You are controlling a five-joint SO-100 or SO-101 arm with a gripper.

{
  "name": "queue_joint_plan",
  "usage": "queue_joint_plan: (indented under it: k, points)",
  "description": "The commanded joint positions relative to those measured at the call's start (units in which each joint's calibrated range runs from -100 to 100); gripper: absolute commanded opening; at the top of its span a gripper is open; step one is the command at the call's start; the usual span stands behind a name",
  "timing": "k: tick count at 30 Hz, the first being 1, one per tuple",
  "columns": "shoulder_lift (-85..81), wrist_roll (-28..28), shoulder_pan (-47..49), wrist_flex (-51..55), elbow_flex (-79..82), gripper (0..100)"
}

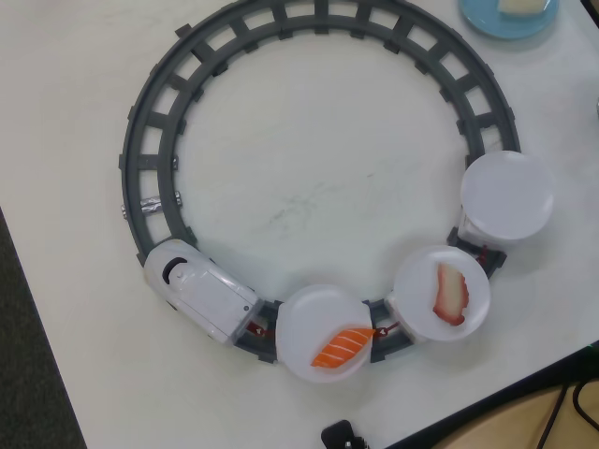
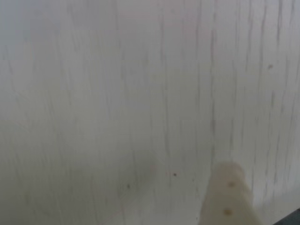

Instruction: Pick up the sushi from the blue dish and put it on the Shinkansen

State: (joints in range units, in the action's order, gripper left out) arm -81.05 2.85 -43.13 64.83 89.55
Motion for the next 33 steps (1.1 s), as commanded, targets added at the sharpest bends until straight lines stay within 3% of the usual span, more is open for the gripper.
queue_joint_plan:
  k: [1,10,14,21,28,33]
  points:
    - [-17.69,-0.18,0.08,8.47,3.17,24]
    - [-16.44,0.35,-0.18,7.96,2.1,24]
    - [-9.51,1.03,-0.01,2.99,-7.6,24]
    - [30.99,12.51,0.43,-4.8,-36.77,25]
    - [75.33,13.93,3.43,-4.2,-75.73,25]
    - [96.38,16.5,5.63,-4.11,-95.48,25]
